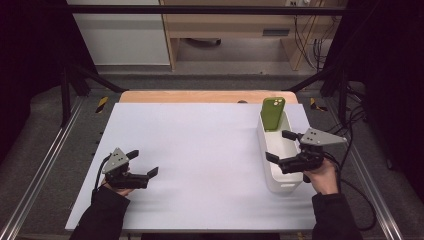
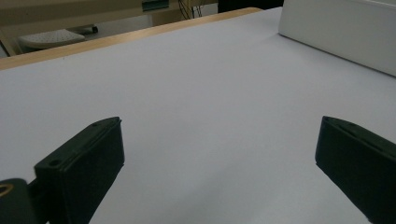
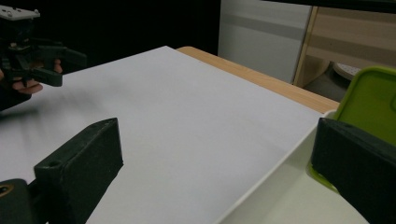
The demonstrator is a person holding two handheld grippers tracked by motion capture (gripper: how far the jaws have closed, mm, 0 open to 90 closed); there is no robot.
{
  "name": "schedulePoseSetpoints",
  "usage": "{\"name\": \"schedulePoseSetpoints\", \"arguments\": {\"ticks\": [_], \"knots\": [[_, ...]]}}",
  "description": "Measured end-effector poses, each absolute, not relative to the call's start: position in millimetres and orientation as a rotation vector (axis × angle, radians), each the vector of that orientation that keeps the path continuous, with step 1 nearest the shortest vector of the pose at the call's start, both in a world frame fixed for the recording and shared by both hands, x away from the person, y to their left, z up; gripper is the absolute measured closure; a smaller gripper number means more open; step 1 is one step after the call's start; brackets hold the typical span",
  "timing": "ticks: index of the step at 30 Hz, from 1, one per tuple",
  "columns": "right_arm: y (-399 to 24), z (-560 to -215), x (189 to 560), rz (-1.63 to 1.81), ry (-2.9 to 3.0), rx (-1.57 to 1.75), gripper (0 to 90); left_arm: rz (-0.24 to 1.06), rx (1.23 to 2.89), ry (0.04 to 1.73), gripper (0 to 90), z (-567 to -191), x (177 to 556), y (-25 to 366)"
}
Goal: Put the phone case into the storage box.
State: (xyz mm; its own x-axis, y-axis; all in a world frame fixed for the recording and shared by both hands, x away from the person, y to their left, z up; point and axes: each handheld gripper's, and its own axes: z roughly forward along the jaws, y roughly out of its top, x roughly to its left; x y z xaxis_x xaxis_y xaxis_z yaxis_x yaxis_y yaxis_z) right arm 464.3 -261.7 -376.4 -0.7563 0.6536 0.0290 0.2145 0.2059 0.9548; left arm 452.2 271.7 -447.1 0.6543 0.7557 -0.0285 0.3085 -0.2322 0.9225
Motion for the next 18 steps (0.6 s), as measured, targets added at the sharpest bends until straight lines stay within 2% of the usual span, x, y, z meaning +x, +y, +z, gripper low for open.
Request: {"name": "schedulePoseSetpoints", "arguments": {"ticks": [18], "knots": [[-298.4,-411.8,431.4,1.558,2.042,0.883,1.5,0.527,1.797,0.832,0.9,-444.0,448.6,272.3]]}}
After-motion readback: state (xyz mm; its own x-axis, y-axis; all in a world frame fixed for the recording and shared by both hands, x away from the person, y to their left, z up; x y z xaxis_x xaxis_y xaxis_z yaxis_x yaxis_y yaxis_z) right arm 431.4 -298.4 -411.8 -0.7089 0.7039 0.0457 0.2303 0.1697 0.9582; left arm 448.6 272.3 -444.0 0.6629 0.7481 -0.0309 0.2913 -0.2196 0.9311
